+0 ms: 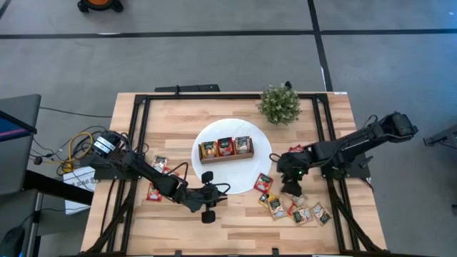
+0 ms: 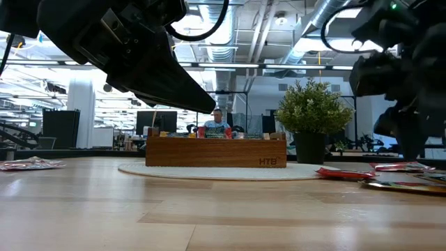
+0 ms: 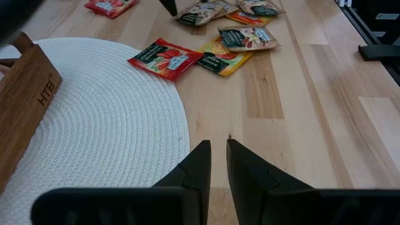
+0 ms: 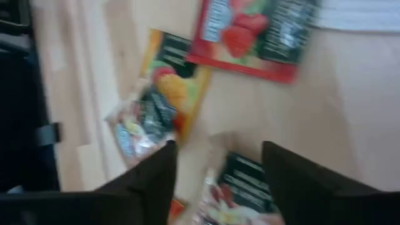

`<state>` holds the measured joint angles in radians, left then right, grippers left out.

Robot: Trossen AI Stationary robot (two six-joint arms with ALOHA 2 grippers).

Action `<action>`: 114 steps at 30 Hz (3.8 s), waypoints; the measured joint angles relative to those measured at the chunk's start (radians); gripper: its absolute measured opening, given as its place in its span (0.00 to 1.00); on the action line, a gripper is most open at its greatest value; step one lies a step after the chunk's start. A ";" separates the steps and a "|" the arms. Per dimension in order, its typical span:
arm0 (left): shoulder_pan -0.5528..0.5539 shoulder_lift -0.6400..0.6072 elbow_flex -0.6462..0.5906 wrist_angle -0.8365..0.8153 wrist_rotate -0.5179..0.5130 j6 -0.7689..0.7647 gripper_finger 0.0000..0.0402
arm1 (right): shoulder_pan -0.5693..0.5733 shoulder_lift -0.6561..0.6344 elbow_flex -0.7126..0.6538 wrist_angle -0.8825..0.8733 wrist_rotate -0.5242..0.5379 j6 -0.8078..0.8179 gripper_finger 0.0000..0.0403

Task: Pick & Place Tea
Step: Put the brown tea bag into the right section of the wooden organizer, then put the red tea bag into the middle section of the wooden organizer

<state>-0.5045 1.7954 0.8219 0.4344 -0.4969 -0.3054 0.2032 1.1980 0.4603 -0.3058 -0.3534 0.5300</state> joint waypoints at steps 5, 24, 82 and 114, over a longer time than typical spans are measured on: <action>0.000 0.000 0.000 0.000 0.000 0.000 0.10 | 0.057 0.046 0.000 0.096 -0.022 0.002 0.71; 0.000 0.000 0.000 -0.001 0.000 -0.002 0.10 | 0.144 0.362 0.046 0.409 -0.232 0.071 0.66; 0.000 0.000 0.000 -0.030 0.000 -0.025 0.10 | -0.147 0.378 0.049 0.887 0.769 -0.510 0.04; 0.000 -0.036 0.191 -0.652 -0.152 -0.241 0.10 | 0.389 0.237 0.050 0.625 0.936 -0.311 0.42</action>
<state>-0.5045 1.7592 1.0129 -0.2179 -0.6489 -0.5460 0.5924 1.4350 0.5102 0.3193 0.5823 0.2194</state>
